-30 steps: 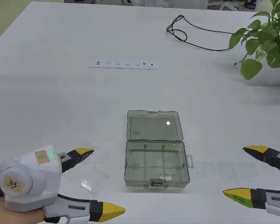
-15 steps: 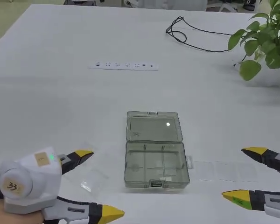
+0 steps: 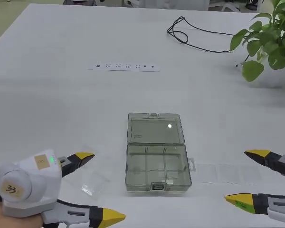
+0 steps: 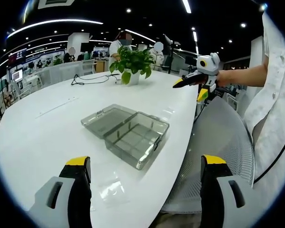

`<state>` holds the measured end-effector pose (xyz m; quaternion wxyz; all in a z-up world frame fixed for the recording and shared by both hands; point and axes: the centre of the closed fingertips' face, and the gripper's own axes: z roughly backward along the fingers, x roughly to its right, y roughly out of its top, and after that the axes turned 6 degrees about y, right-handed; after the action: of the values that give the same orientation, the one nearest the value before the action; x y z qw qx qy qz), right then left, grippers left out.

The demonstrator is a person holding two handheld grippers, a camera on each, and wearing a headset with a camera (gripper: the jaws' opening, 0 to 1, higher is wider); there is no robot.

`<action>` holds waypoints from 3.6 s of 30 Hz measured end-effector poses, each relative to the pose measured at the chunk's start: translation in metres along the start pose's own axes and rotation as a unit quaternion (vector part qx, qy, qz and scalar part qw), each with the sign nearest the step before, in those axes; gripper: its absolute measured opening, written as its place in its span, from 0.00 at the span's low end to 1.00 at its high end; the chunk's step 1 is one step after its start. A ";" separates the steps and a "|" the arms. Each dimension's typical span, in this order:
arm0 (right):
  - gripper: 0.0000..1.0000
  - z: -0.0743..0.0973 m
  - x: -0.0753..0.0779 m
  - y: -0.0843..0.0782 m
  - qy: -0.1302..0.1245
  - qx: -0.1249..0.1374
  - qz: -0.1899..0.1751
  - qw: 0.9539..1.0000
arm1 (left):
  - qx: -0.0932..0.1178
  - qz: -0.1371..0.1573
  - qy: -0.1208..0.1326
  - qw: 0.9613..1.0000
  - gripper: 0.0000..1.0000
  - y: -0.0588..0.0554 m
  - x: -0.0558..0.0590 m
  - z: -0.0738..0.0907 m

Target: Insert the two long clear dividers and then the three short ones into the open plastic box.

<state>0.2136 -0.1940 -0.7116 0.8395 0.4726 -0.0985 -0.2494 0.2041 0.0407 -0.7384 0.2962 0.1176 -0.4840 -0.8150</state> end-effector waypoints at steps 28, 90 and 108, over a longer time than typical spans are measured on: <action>0.75 -0.003 0.007 0.003 -0.002 0.004 -0.007 1.000 | -0.015 0.016 0.030 0.999 0.93 -0.010 -0.032 0.003; 0.73 -0.010 0.009 0.004 -0.003 0.015 -0.027 1.000 | -0.248 0.093 0.198 0.944 0.43 -0.105 -0.132 -0.002; 0.73 -0.012 0.011 0.001 -0.005 0.021 -0.033 0.999 | -0.282 0.091 0.208 0.932 0.40 -0.107 -0.133 -0.003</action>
<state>0.2281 -0.1903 -0.7176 0.8204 0.4916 -0.0917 -0.2774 0.2717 0.1557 -0.8445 0.4845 0.1514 -0.1703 -0.8446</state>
